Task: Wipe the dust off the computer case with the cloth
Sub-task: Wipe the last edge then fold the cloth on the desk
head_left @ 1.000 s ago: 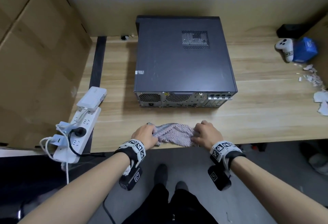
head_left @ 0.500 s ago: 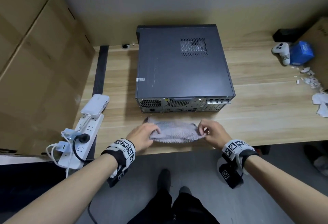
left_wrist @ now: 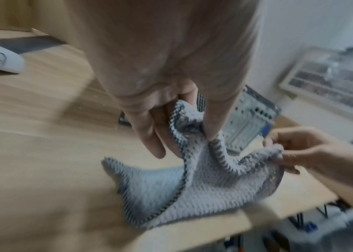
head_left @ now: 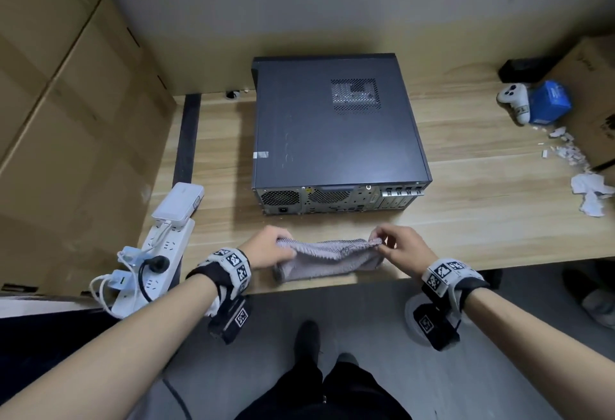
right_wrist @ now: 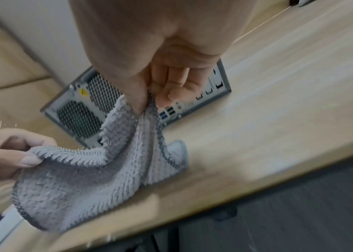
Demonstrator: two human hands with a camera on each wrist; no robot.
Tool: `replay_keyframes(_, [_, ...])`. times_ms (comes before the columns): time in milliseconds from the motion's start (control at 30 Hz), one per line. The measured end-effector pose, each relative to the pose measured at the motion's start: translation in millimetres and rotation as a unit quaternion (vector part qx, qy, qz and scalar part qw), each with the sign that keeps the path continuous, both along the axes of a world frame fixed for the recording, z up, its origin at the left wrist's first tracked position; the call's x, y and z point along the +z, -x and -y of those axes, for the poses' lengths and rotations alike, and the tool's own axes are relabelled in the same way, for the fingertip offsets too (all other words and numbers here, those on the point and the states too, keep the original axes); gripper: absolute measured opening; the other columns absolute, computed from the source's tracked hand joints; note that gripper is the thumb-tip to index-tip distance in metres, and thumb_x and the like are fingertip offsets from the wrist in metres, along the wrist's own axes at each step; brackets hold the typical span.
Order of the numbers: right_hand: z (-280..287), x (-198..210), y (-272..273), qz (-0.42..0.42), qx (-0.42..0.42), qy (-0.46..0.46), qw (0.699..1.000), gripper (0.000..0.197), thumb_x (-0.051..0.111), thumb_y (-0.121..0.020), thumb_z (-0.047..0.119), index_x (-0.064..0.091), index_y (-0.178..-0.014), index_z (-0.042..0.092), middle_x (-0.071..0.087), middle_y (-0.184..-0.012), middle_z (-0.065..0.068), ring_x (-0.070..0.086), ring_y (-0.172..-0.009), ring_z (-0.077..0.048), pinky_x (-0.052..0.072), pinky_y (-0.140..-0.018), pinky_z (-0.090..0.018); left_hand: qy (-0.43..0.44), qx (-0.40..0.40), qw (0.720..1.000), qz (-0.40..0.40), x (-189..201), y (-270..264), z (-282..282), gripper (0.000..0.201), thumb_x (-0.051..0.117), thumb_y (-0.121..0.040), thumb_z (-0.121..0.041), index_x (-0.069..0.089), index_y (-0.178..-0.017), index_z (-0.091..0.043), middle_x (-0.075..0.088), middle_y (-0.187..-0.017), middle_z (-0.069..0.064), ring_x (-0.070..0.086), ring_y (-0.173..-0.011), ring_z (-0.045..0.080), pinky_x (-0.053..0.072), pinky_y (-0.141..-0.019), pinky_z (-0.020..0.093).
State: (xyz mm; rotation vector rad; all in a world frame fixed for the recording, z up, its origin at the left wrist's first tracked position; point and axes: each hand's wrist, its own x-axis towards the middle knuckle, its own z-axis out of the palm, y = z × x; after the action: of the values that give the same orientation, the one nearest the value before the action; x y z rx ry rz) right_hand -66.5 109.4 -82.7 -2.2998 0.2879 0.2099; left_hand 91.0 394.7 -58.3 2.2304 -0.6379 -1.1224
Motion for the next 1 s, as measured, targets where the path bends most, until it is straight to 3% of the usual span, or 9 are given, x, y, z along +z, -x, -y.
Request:
replay_keyframes(67, [2.0, 6.8, -9.2, 0.017, -0.019, -0.020, 0.999, 0.023, 0.066, -0.077, 0.003, 0.062, -0.077, 0.025, 0.066, -0.076, 0.008, 0.061, -0.072, -0.010, 0.050, -0.069, -0.032, 0.040, 0.063, 0.997, -0.017, 7.9, -12.4, 3.1, 0.007, 0.071, -0.081, -0.019, 0.067, -0.077, -0.015, 0.070, -0.075, 0.009, 0.064, -0.068, 0.020, 0.052, -0.065, 0.033])
replay_keyframes(133, [0.4, 9.1, -14.6, 0.009, -0.051, -0.066, 0.996, 0.024, 0.069, -0.074, 0.002, 0.060, -0.071, 0.023, 0.068, -0.078, 0.004, 0.064, -0.077, -0.015, 0.052, -0.072, -0.033, 0.068, 0.121, 0.989, -0.057, 10.4, -14.7, 5.0, 0.013, 0.068, -0.085, -0.018, 0.066, -0.078, -0.008, 0.070, -0.075, 0.014, 0.067, -0.068, 0.021, 0.054, -0.062, 0.033])
replay_keyframes(300, [-10.1, 4.0, -10.0, -0.005, -0.134, -0.246, 0.960, 0.031, 0.063, -0.079, -0.015, 0.049, -0.074, 0.011, 0.057, -0.068, -0.006, 0.060, -0.064, -0.022, 0.052, -0.067, -0.035, 0.134, 0.218, 0.961, -0.106, 3.5, 4.5, 5.1, 0.027, 0.060, -0.092, -0.015, 0.055, -0.066, -0.014, 0.055, -0.062, -0.001, 0.052, -0.055, 0.010, 0.040, -0.058, 0.024])
replay_keyframes(433, [-10.9, -2.0, -11.7, -0.002, -0.193, -0.279, 0.941, 0.022, 0.062, -0.087, -0.007, 0.050, -0.082, 0.011, 0.059, -0.069, -0.006, 0.060, -0.061, -0.019, 0.049, -0.057, -0.031, 0.131, 0.258, 0.952, -0.104, -0.1, 7.4, 7.7, 0.009, 0.065, -0.089, -0.017, 0.063, -0.082, -0.013, 0.064, -0.075, 0.002, 0.061, -0.068, 0.014, 0.046, -0.058, 0.023])
replay_keyframes(567, [-9.0, 13.1, -31.7, 0.080, -0.230, -0.260, 0.934, 0.018, 0.067, -0.089, 0.000, 0.056, -0.084, 0.014, 0.056, -0.075, -0.001, 0.052, -0.066, -0.010, 0.043, -0.059, -0.018, 0.137, 0.238, 0.960, -0.054, 12.7, -13.4, 18.4, 0.017, 0.071, -0.085, -0.019, 0.066, -0.098, -0.011, 0.069, -0.093, 0.008, 0.065, -0.082, 0.018, 0.051, -0.070, 0.027])
replay_keyframes(633, [-6.6, 26.4, -39.2, 0.118, -0.236, -0.264, 0.928, 0.017, 0.067, -0.090, 0.003, 0.058, -0.082, 0.015, 0.059, -0.074, 0.000, 0.055, -0.066, -0.008, 0.043, -0.058, -0.015, 0.173, 0.235, 0.956, -0.029, 28.0, -22.2, 25.6, 0.014, 0.071, -0.085, -0.021, 0.065, -0.092, -0.010, 0.068, -0.087, 0.009, 0.061, -0.076, 0.019, 0.048, -0.071, 0.031])
replay_keyframes(733, [-6.2, 40.3, -36.8, 0.143, -0.227, -0.274, 0.923, 0.018, 0.064, -0.092, 0.002, 0.057, -0.080, 0.013, 0.062, -0.069, 0.003, 0.057, -0.062, -0.008, 0.045, -0.057, -0.017, 0.232, 0.226, 0.946, -0.028, 44.9, -23.7, 28.8, 0.016, 0.069, -0.087, -0.019, 0.063, -0.081, -0.006, 0.062, -0.074, 0.007, 0.056, -0.068, 0.017, 0.043, -0.064, 0.025])
replay_keyframes(867, [-10.4, 30.5, -15.4, 0.104, -0.194, -0.274, 0.936, 0.017, 0.064, -0.091, 0.002, 0.053, -0.079, 0.008, 0.059, -0.063, 0.007, 0.056, -0.055, -0.007, 0.042, -0.049, -0.019, 0.200, 0.170, 0.961, -0.084, 35.4, -6.2, 19.1, 0.020, 0.069, -0.087, -0.019, 0.062, -0.081, -0.001, 0.062, -0.071, 0.014, 0.060, -0.060, 0.021, 0.045, -0.053, 0.027])
replay_keyframes(1000, [-16.2, -7.5, 7.9, 0.015, -0.180, -0.269, 0.946, 0.025, 0.070, -0.083, 0.023, 0.052, -0.077, 0.007, 0.057, -0.066, -0.008, 0.055, -0.056, -0.022, 0.043, -0.047, -0.026, 0.127, 0.141, 0.977, -0.099, -1.0, 15.5, 5.8, 0.021, 0.068, -0.088, -0.021, 0.064, -0.087, -0.001, 0.063, -0.069, 0.006, 0.059, -0.054, 0.015, 0.048, -0.052, 0.025])
